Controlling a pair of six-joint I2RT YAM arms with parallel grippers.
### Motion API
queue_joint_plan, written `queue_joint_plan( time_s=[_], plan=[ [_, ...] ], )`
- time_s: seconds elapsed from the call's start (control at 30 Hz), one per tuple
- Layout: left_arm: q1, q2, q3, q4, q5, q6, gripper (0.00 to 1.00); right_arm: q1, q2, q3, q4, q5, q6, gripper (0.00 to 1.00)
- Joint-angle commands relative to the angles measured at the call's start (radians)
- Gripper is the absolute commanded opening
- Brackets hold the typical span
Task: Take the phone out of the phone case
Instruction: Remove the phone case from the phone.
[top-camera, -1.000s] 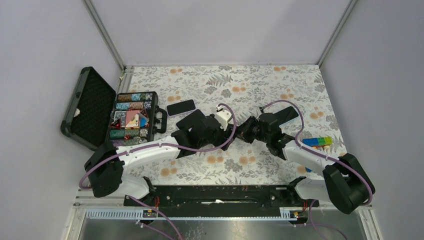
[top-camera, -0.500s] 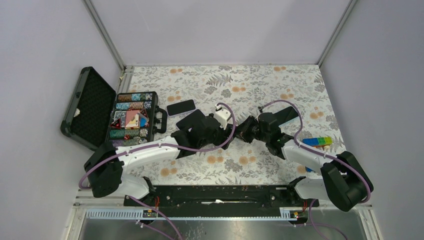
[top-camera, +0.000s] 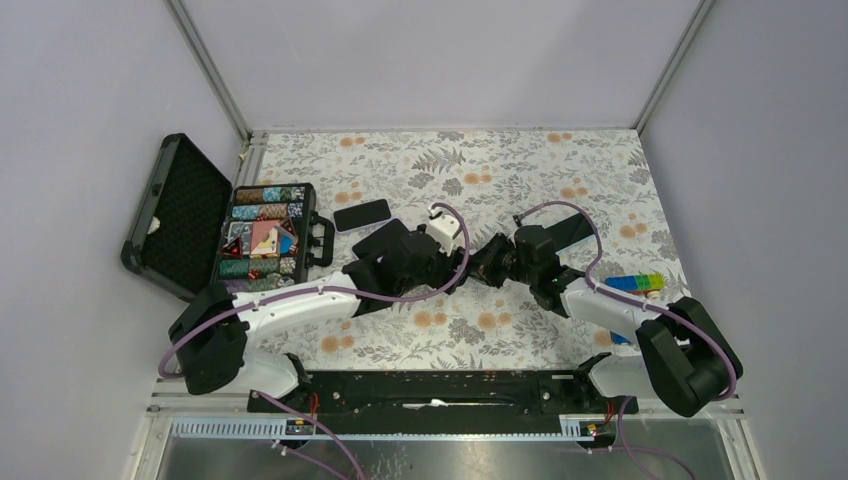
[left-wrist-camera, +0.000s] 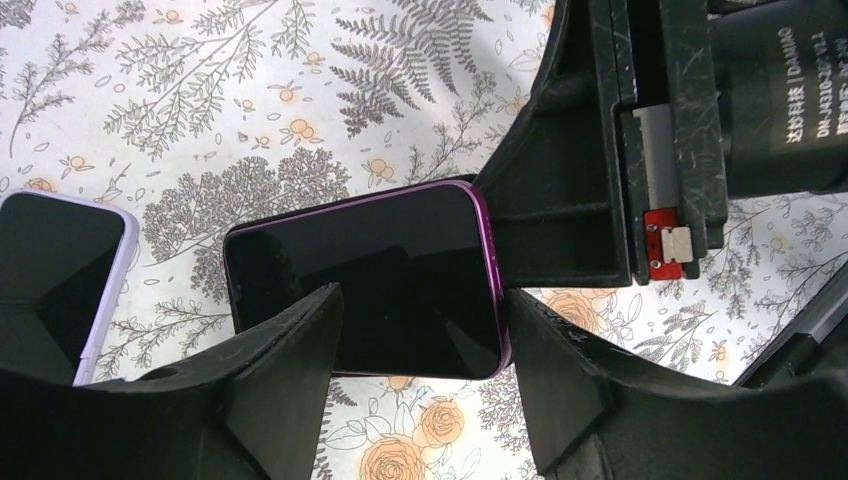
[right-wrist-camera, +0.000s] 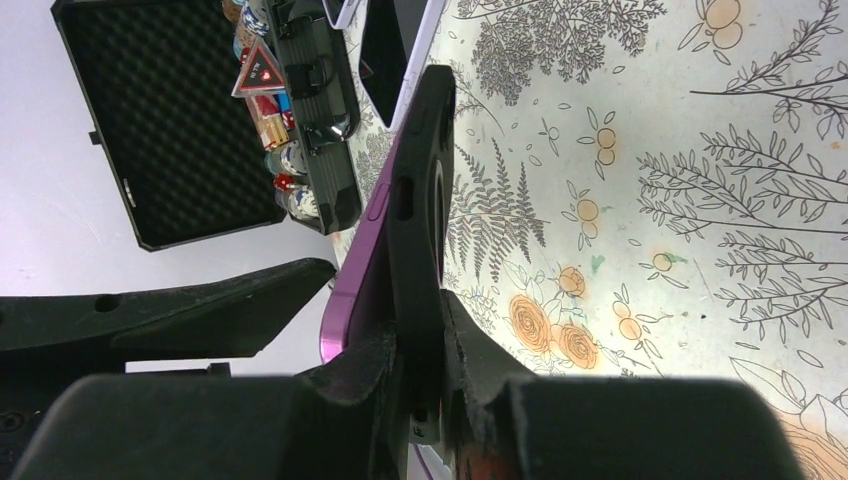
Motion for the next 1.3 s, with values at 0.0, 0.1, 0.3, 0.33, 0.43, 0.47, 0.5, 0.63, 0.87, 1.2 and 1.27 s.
queue_joint_plan(
  time_s=[0.0, 0.1, 0.3, 0.33, 0.43, 0.47, 0.5, 0.63, 0.87, 1.2, 1.27],
  plan=[
    [0.002, 0.017, 0.033, 0.008, -0.001, -0.001, 0.66, 0.0, 0.003, 0.035, 0.101, -0.04, 0.019, 0.0],
    [0.002, 0.006, 0.027, 0.008, 0.008, -0.005, 0.68, 0.0, 0.016, 0.042, 0.104, -0.044, 0.019, 0.0],
    [-0.013, 0.034, 0.051, -0.059, -0.087, 0.025, 0.62, 0.0, 0.027, 0.041, 0.119, -0.051, 0.029, 0.0],
    [-0.017, 0.045, 0.068, -0.09, -0.104, 0.034, 0.62, 0.0, 0.027, 0.041, 0.118, -0.05, 0.029, 0.0],
    [-0.035, 0.08, 0.116, -0.156, -0.151, 0.051, 0.59, 0.0, 0.021, 0.043, 0.115, -0.045, 0.028, 0.0],
    [-0.039, 0.087, 0.126, -0.172, -0.161, 0.053, 0.57, 0.0, 0.019, 0.045, 0.11, -0.044, 0.026, 0.0],
    [-0.042, 0.092, 0.135, -0.185, -0.174, 0.052, 0.54, 0.0, 0.017, 0.045, 0.105, -0.04, 0.023, 0.0],
    [-0.049, 0.095, 0.146, -0.202, -0.226, 0.045, 0.47, 0.0, 0.011, 0.053, 0.069, -0.035, 0.008, 0.0],
    [-0.051, 0.119, 0.173, -0.228, -0.296, 0.056, 0.35, 0.0, -0.025, 0.074, -0.018, -0.029, -0.016, 0.0],
    [-0.05, 0.184, 0.267, -0.323, -0.43, 0.056, 0.23, 0.0, -0.039, 0.077, -0.046, -0.055, -0.037, 0.0],
    [-0.05, 0.197, 0.276, -0.328, -0.437, 0.055, 0.22, 0.0, -0.041, 0.08, -0.057, -0.057, -0.047, 0.0]
  ],
)
